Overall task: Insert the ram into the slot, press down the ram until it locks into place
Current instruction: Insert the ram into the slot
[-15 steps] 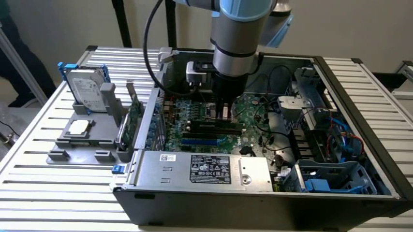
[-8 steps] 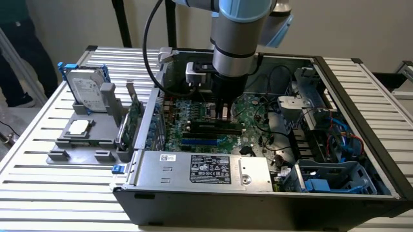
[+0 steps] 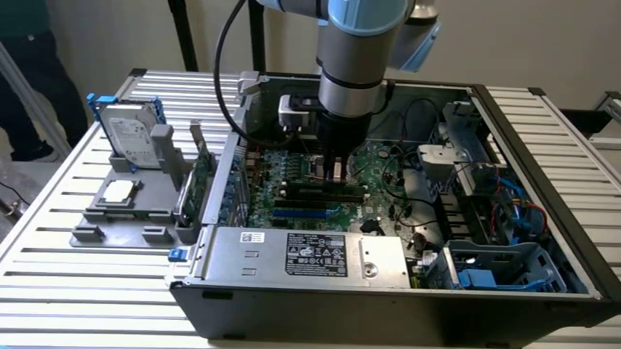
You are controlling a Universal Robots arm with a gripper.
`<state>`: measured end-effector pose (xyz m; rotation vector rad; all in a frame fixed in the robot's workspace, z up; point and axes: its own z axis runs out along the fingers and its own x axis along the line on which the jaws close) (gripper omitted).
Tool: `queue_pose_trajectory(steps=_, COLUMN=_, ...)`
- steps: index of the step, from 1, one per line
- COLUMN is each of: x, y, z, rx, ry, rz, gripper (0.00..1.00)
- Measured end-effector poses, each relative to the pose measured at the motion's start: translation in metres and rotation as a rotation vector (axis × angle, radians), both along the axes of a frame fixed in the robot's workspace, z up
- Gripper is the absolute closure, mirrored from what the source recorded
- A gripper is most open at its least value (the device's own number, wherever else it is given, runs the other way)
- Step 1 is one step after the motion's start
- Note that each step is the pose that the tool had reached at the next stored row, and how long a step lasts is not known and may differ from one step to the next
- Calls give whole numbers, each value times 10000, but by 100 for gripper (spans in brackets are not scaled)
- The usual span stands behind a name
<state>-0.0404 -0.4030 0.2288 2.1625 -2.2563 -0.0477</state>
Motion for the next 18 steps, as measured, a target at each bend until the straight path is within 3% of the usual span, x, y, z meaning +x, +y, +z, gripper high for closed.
queue_pose_trajectory(steps=18, x=-10, y=8, z=-17, rx=-4, ry=-29, rz=-2, gripper=87)
